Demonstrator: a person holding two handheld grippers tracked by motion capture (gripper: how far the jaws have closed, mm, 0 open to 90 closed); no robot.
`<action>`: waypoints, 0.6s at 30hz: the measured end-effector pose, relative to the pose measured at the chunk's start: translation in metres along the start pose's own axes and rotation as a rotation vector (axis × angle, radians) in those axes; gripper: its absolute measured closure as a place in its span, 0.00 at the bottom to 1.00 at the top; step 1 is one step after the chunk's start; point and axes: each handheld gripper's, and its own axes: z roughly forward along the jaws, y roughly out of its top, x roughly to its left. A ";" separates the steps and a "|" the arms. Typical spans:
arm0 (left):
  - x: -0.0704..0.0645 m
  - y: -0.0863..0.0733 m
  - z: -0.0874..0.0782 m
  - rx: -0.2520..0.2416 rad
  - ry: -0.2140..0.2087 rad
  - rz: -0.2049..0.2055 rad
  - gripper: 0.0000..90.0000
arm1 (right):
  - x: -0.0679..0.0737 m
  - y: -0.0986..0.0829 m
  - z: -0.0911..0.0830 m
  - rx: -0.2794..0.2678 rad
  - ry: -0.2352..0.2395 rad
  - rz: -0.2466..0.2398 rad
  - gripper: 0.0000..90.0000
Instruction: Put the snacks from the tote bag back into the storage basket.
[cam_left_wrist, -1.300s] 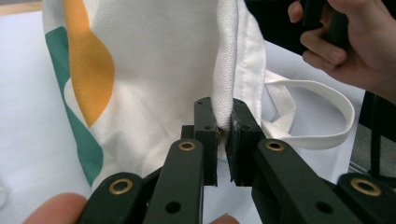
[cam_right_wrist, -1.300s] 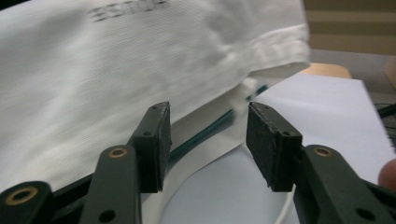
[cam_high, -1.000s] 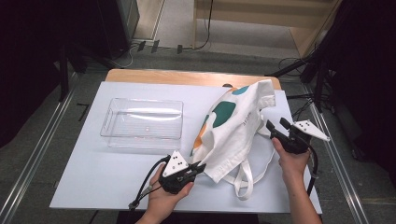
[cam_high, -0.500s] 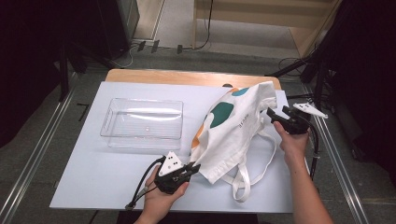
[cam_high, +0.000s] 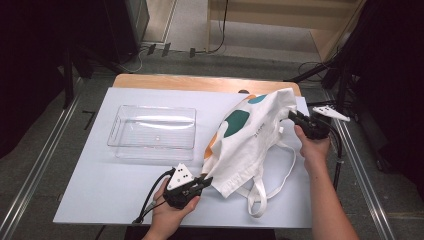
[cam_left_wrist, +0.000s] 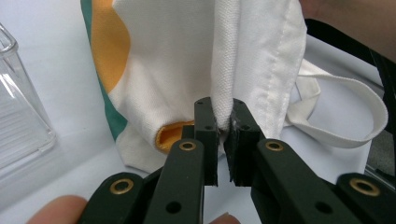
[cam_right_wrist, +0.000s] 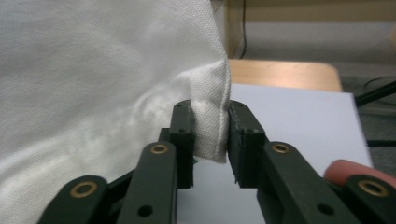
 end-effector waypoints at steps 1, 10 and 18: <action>-0.002 0.001 -0.002 -0.017 -0.009 0.001 0.95 | 0.002 -0.005 -0.013 -0.041 -0.031 -0.013 0.87; 0.000 0.025 -0.007 -0.091 -0.031 -0.014 0.95 | -0.003 -0.027 -0.090 -0.207 -0.167 -0.043 0.88; 0.019 0.055 -0.001 -0.151 0.003 -0.080 0.95 | -0.003 -0.048 -0.150 -0.280 -0.230 -0.035 0.88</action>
